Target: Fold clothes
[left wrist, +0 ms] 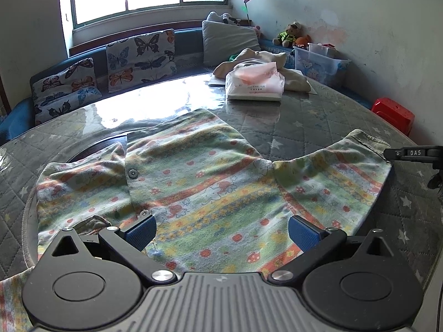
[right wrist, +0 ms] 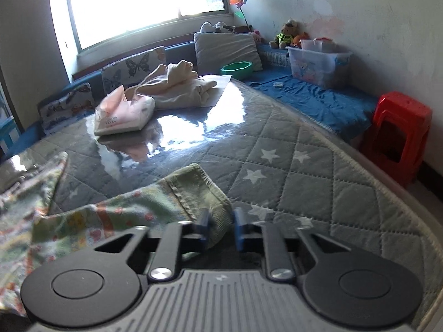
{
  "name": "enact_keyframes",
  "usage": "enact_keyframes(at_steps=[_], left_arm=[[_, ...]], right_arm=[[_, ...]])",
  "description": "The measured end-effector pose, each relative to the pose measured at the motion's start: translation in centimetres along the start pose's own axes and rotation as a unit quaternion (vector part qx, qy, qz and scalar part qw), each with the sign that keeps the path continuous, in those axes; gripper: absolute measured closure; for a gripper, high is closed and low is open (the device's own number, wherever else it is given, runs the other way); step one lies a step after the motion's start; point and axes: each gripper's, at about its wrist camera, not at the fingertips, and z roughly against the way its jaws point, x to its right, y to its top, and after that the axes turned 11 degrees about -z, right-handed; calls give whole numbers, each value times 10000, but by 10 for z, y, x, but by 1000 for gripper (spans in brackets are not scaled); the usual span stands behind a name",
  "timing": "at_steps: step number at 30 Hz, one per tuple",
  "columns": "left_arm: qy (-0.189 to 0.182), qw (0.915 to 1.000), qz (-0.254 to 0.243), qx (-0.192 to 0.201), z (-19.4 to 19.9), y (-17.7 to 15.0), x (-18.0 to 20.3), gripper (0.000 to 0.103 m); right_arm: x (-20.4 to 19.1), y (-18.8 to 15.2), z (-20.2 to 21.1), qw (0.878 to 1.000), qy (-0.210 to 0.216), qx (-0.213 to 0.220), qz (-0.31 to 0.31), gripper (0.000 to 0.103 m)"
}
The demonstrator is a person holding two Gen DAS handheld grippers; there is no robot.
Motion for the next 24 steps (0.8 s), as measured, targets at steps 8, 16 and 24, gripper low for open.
enact_keyframes(at_steps=[8,16,24], left_arm=[[58,10000,35,-35,-1,-2,-4,0],[207,9994,264,13,5,-7,-24,0],[406,9976,561,5,16,-25,-52,0]], right_arm=[[-9,12,25,9966,770,113,-284,95],[-67,28,57,9812,1931,-17,-30,96],[-147,24,70,9610,2699,-181,574,96]])
